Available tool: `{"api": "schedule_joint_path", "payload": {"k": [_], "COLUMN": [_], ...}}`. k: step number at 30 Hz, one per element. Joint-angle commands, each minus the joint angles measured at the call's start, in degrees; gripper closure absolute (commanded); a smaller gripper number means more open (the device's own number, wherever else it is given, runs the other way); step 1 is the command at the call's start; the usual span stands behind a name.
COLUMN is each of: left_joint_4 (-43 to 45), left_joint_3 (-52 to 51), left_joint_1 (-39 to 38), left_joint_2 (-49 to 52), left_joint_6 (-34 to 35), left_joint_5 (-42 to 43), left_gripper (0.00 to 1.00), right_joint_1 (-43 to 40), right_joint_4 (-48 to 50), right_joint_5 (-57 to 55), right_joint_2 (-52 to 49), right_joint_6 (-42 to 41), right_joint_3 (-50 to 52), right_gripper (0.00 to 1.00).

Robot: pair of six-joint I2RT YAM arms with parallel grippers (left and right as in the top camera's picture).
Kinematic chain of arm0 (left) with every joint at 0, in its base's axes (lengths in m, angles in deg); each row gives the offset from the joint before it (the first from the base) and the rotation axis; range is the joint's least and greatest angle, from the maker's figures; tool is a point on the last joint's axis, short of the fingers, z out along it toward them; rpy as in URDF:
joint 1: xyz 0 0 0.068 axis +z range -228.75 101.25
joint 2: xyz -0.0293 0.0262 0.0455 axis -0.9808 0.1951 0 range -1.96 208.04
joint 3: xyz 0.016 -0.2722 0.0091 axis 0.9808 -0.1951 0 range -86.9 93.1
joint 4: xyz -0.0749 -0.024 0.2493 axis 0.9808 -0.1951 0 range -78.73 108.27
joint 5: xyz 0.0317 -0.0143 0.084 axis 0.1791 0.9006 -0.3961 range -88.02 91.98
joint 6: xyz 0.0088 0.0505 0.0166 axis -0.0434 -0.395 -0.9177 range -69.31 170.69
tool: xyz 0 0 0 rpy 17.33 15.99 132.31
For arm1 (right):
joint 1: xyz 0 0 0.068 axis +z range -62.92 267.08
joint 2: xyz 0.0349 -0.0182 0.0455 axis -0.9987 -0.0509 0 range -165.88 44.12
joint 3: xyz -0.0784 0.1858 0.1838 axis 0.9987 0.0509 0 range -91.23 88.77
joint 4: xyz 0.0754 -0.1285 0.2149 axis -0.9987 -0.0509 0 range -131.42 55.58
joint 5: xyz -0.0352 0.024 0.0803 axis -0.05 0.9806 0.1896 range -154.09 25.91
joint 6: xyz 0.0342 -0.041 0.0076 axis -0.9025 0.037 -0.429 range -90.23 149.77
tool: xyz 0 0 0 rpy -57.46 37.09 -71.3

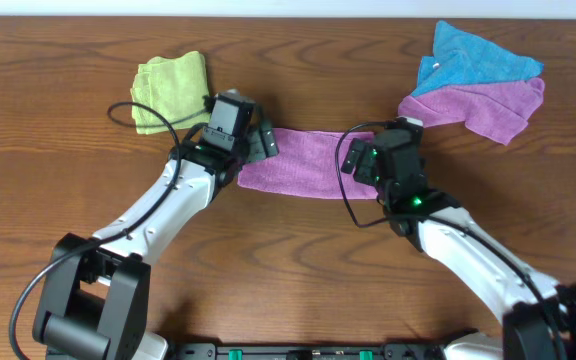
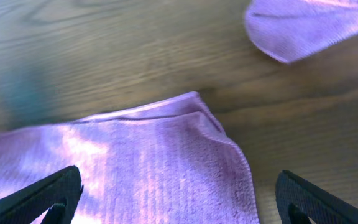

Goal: Fold the cloth

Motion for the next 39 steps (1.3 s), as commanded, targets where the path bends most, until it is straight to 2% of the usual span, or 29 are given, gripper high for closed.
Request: {"api": "schedule_joint_path", "payload": {"k": [1,4,8,11,12,14,19,25,39], "left_joint_4": [3.0,5.3,7.0,7.6,7.5,7.5,5.7,-2.3,-3.2], "left_joint_3": [1.1,1.1,1.1,1.9,2.4,3.7,8.7,15.3,15.3], "left_joint_1": [0.2,1.7,5.7,8.6,9.2,9.9,9.8,9.8,9.7], "left_joint_2": [0.8,2.4,5.7,8.9,10.1,12.4,17.2,20.3,22.0], "left_joint_6": [-11.3,-16.6,-21.6,-23.1,-23.5,-24.6,-26.9,-32.0,-34.1], "left_joint_5": [6.7,8.7,17.4,22.9,25.1,29.3,33.7,33.9,33.2], "left_gripper": [0.05,0.04,0.0,0.0,0.05,0.07,0.06,0.08,0.07], "right_joint_1": [-0.4,-0.4,-0.4,-0.4,-0.4,-0.4,-0.4,-0.4,-0.4], "right_joint_4": [-2.0,-6.1,-9.8,-9.9,-9.8,-9.8,-10.0,-10.0,-9.6], "right_joint_5": [4.3,5.8,11.0,14.7,15.6,15.6,15.7,15.6,15.4], "right_joint_2": [1.2,1.2,1.3,1.3,1.3,1.3,1.3,1.3,1.3], "right_joint_6": [4.5,4.5,6.1,6.2,6.1,5.7,5.7,5.7,5.7], "right_joint_3": [-0.8,-0.8,-0.8,-0.8,-0.8,-0.8,-0.8,-0.8,-0.8], "right_gripper": [0.01,0.01,0.01,0.01,0.01,0.01,0.01,0.01,0.01]}}
